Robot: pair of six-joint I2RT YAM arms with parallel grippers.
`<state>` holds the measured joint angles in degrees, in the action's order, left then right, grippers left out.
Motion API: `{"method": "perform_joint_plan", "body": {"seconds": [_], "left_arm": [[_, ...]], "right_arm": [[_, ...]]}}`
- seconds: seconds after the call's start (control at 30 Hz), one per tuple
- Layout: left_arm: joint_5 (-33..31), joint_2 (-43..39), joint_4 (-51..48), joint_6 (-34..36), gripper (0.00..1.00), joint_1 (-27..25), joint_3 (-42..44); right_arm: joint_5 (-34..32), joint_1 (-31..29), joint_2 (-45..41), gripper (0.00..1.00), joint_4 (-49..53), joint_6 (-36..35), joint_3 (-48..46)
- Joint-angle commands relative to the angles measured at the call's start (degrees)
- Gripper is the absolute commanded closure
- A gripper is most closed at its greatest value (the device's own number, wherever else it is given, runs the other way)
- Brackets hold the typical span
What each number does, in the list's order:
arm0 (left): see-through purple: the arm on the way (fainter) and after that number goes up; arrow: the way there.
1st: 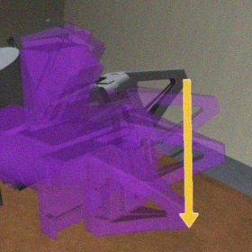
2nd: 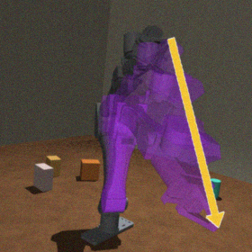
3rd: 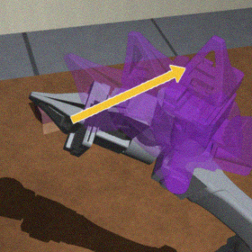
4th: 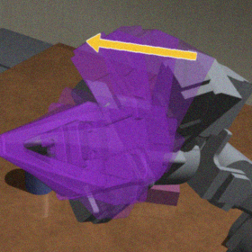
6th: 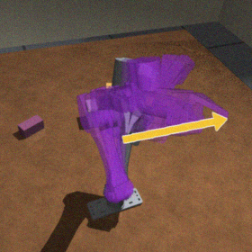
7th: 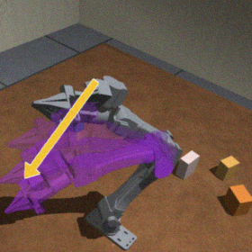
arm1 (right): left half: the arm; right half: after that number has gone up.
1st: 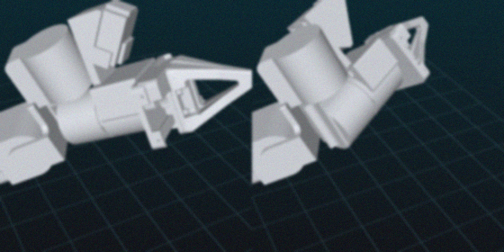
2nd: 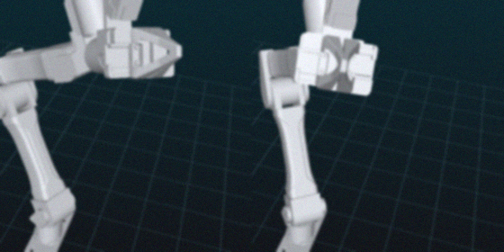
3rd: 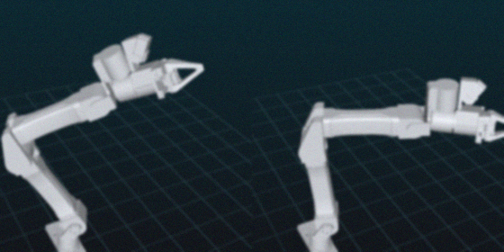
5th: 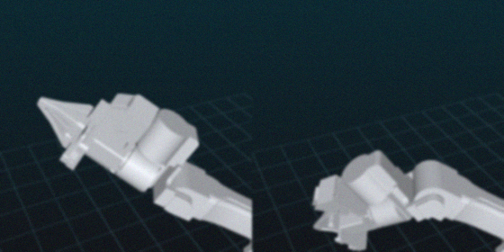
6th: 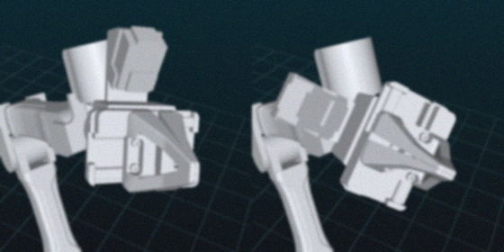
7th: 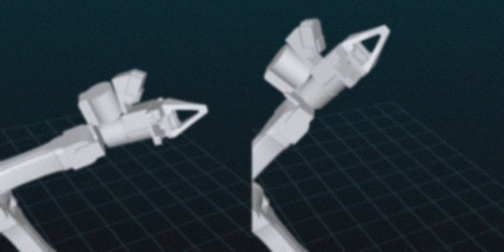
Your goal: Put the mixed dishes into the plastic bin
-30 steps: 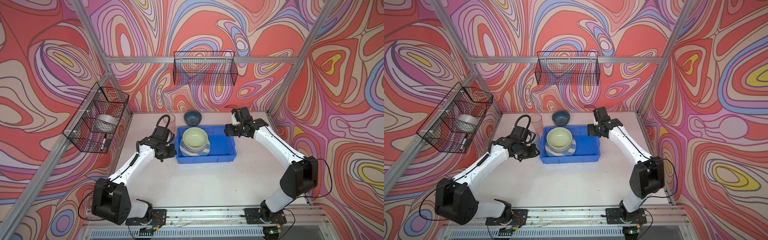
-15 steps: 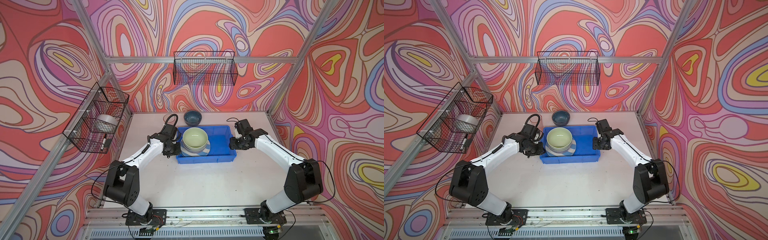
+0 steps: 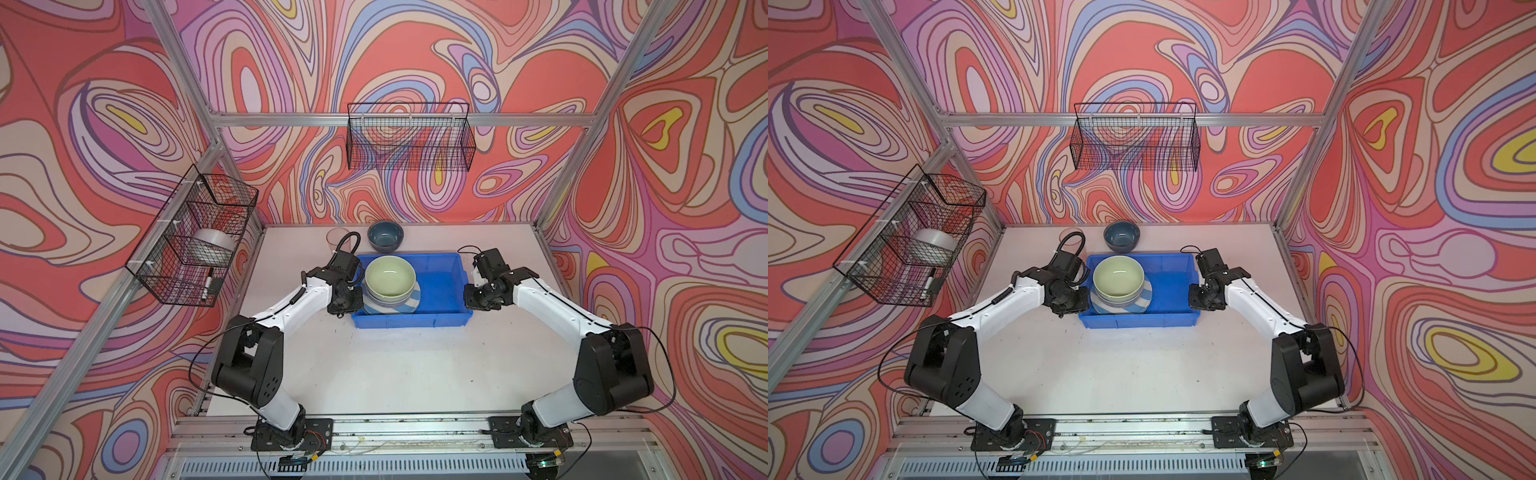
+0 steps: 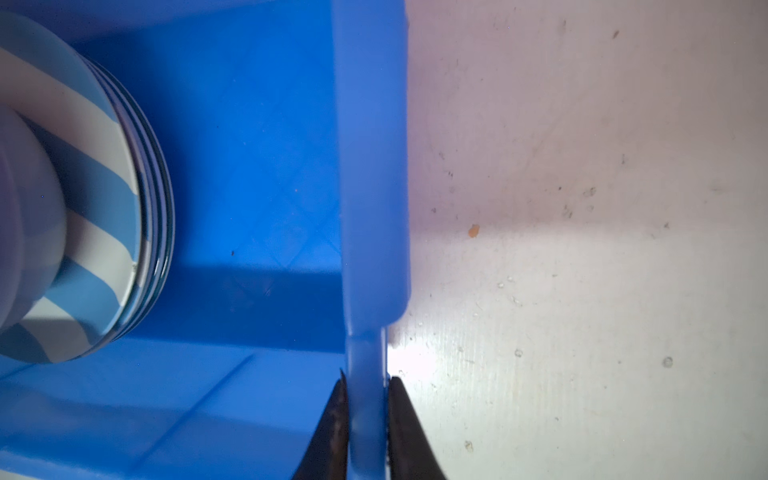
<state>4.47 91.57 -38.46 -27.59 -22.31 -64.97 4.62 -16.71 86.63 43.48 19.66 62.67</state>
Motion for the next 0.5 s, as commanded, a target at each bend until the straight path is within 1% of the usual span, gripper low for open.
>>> {"method": "perform_joint_plan", "body": {"seconds": [0.0,0.2,0.47], "left_arm": [[0.8,-4.2,-4.2,0.8,1.0,-2.1,1.9],[0.3,-10.0,-6.1,-1.1,1.0,-4.7,7.0],[0.5,-18.0,-7.8,-6.4,1.0,-6.1,15.1]], "right_arm": [[3.3,-0.3,-4.4,0.84,1.8,1.7,-1.6],[5.9,-0.3,-9.9,0.86,4.4,4.5,-5.9],[7.5,-0.6,-16.3,0.86,7.0,8.2,-11.1]]}}
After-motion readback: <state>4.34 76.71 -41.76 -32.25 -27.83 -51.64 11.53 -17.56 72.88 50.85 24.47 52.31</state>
